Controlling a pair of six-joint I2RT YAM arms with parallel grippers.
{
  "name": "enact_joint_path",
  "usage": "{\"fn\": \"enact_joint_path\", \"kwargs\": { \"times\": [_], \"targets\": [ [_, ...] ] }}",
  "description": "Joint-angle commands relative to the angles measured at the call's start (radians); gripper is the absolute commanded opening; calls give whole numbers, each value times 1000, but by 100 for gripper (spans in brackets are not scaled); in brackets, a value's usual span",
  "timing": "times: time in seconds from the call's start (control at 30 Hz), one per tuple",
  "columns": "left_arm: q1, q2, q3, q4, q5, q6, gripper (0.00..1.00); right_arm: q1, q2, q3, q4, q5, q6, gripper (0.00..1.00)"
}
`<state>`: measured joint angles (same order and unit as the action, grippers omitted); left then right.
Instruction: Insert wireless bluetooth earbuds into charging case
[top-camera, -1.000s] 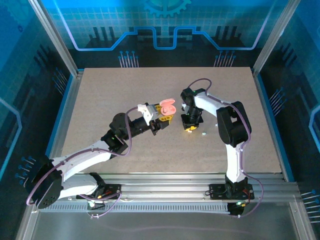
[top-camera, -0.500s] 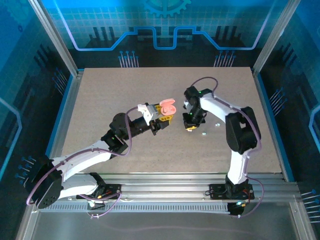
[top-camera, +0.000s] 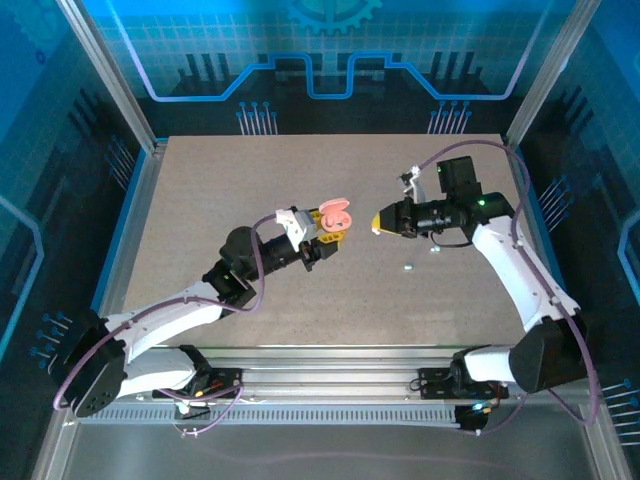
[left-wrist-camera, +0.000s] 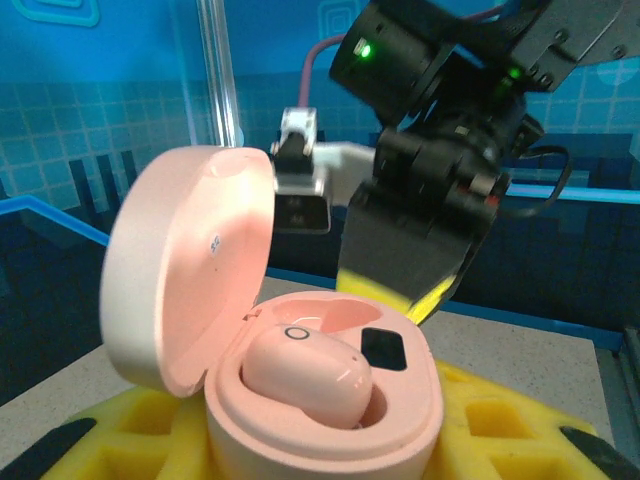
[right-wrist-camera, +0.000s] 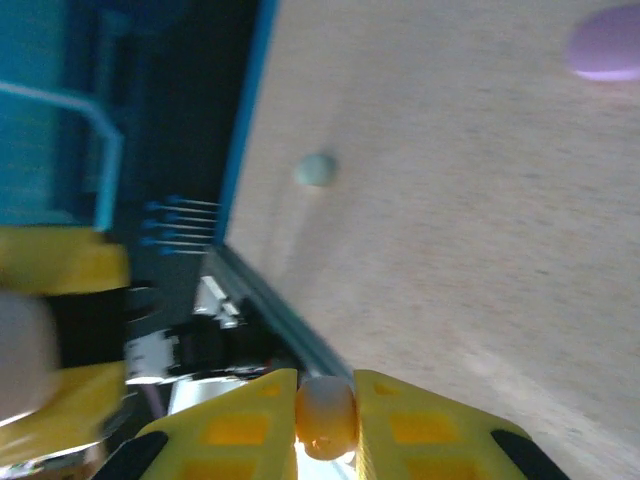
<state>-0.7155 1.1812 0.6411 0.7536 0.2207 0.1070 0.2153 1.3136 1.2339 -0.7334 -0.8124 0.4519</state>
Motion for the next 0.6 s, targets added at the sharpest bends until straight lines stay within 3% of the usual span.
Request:
{"fn": "enact_joint_path", "kwargs": {
  "times": [0.0,0.2,0.57],
  "targets": [
    [8,13,-1,31,-9,5,34,-8,-53,0,69,-204,59,20],
    [8,29,4,37,2,0,34,-5,-104,31,70,-234,83,20],
    [8,56,11,56,80,19,34,64,-115,65,82,-168,98,21]
  ]
}}
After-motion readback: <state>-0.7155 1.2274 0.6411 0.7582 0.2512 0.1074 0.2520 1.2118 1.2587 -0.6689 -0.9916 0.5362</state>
